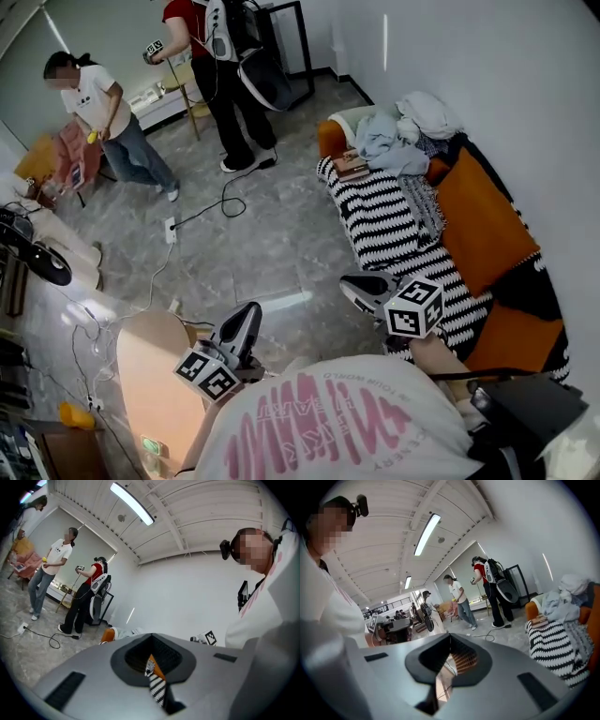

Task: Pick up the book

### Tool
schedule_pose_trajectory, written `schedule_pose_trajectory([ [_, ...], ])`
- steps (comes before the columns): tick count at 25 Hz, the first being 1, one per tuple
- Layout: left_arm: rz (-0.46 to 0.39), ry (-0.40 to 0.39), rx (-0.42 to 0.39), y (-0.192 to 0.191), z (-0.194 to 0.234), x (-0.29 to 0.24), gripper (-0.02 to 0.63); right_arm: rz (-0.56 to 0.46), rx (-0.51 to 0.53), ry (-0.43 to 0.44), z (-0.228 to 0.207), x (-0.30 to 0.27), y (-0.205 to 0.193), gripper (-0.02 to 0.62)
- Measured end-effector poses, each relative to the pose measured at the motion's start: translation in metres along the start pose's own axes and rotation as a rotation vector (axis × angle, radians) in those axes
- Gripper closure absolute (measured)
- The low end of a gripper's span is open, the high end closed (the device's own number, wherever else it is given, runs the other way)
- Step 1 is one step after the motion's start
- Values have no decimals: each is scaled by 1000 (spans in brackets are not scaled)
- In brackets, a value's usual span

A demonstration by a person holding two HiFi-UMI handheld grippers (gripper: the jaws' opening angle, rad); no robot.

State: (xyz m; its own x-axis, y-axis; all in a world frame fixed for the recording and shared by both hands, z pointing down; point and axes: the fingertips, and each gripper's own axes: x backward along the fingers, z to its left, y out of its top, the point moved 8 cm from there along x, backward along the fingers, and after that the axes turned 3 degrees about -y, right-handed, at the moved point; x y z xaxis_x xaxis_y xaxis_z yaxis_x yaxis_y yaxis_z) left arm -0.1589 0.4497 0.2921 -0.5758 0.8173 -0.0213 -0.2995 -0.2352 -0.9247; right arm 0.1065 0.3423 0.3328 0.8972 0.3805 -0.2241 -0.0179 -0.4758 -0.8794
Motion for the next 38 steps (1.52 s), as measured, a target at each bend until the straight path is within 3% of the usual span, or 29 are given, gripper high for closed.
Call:
schedule_pose_trajectory([
  [7, 23, -25, -16, 3, 4, -14, 598, -33, -63, -32, -18, 6, -3, 586],
  [16, 33, -126, -5, 5, 17, -61, 598, -52, -89, -112, -46, 19, 1, 586],
  [25, 42, -188, -8, 43, 71, -122, 598, -66, -102, -209, -81, -4, 38, 586],
  [38, 95, -283, 12, 89, 173, -184, 598, -84, -136, -292, -122, -87, 81, 586],
])
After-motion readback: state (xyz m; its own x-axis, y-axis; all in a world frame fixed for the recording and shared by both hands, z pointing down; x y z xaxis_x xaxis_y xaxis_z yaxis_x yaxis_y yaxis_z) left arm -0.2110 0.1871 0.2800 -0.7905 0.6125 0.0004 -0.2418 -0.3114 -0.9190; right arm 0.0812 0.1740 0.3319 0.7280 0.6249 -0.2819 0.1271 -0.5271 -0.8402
